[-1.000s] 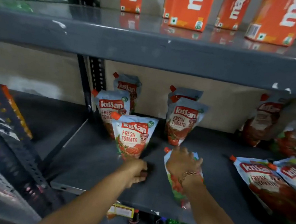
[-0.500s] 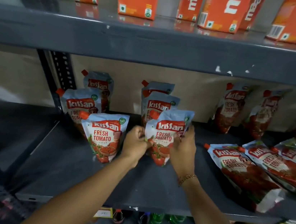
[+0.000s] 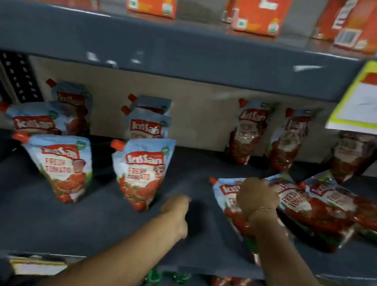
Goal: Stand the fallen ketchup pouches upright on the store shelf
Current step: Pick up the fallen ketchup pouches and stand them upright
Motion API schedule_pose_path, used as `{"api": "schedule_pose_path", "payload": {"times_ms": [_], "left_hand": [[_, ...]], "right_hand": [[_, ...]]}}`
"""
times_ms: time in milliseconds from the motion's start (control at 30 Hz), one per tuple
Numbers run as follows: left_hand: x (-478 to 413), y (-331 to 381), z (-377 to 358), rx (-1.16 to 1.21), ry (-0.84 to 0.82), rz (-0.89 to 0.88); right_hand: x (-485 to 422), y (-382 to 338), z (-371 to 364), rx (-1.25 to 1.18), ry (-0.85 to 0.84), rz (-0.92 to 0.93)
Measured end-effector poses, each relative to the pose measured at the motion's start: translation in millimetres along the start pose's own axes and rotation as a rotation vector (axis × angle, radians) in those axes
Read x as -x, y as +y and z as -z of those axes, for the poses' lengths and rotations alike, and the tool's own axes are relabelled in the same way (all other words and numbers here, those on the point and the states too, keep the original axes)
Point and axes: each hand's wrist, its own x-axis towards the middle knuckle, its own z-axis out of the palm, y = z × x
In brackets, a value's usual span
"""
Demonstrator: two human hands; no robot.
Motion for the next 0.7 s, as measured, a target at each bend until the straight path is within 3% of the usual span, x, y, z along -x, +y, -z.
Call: {"api": "schedule_pose_path", "payload": {"times_ms": [33, 167, 367, 567, 633, 700], "left_hand": [[0.1, -4.5, -16.7, -0.082, -0.096, 0.029], [-3.6, -25.4, -68.9, -0.292, -0.28, 0.096], [3.5, -32.8, -83.6, -0.217, -0.191, -0.058], [34.5, -3.7, -89.8, -0.099, -0.146, -0.538], [27.9, -6.1, -90.2, -0.103, -0.069, -0.637], [15.7, -15.4, -89.0, -0.089, 0.065, -0.651]], "right_hand": [[-2.2, 17.4, 1.3, 0.0, -0.051, -0.045], [-10.2, 59.4, -4.4, -0.054, -0.165, 0.135], [-18.8, 86.8, -9.1, -0.477, -0.062, 0.13], [-16.9, 96.6, -1.4, -0.82, 0.3, 0.286], [-16.1, 95.5, -4.8, -0.779, 0.264, 0.315], [-15.2, 91.3, -14.9, -0.741, 0.114, 0.346]]}}
